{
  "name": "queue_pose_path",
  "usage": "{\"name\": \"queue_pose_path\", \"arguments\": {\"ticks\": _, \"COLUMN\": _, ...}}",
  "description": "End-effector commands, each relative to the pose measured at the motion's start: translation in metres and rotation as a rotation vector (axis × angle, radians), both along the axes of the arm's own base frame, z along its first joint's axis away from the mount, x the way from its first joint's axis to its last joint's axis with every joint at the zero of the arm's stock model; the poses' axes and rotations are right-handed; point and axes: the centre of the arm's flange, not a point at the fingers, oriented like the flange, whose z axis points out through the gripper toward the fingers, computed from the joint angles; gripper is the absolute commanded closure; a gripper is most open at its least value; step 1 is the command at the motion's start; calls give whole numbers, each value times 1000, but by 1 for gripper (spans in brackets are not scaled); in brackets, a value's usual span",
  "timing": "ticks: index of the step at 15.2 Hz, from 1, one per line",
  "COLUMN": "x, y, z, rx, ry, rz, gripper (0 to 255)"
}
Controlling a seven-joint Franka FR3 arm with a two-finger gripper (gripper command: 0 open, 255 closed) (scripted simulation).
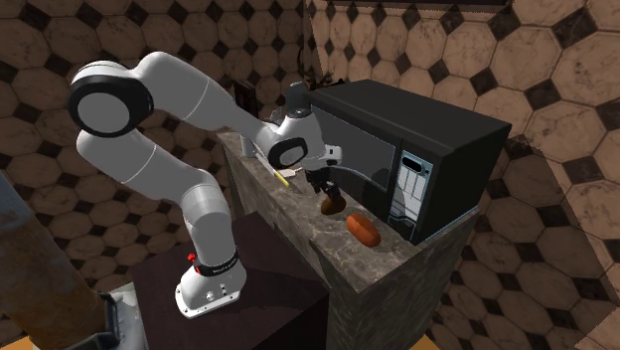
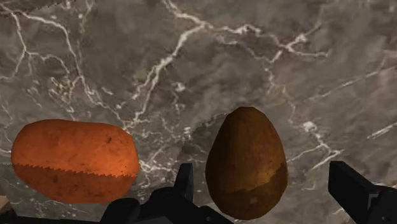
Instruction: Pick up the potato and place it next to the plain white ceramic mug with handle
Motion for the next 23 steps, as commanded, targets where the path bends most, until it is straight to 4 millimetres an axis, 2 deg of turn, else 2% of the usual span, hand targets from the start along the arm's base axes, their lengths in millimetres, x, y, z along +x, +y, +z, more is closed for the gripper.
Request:
{"name": "queue_pose_path", "arguments": {"ticks": 1, "x": 2, "y": -2, "z": -12, "rx": -4, "ry": -6, "rz": -3, "gripper": 0}}
{"name": "queue_pose_path", "arguments": {"ticks": 7, "x": 12, "y": -5, "z": -45, "rx": -4, "ry": -6, "rz": -3, "gripper": 0}}
{"name": "queue_pose_path", "arguments": {"ticks": 15, "x": 12, "y": -5, "z": -45, "rx": -4, "ry": -6, "rz": -3, "gripper": 0}}
{"name": "queue_pose_path", "arguments": {"ticks": 16, "x": 12, "y": -5, "z": -45, "rx": -4, "ry": -6, "rz": -3, "gripper": 255}}
{"name": "queue_pose_path", "arguments": {"ticks": 23, "x": 12, "y": -4, "z": -45, "rx": -4, "ry": -6, "rz": -3, "gripper": 255}}
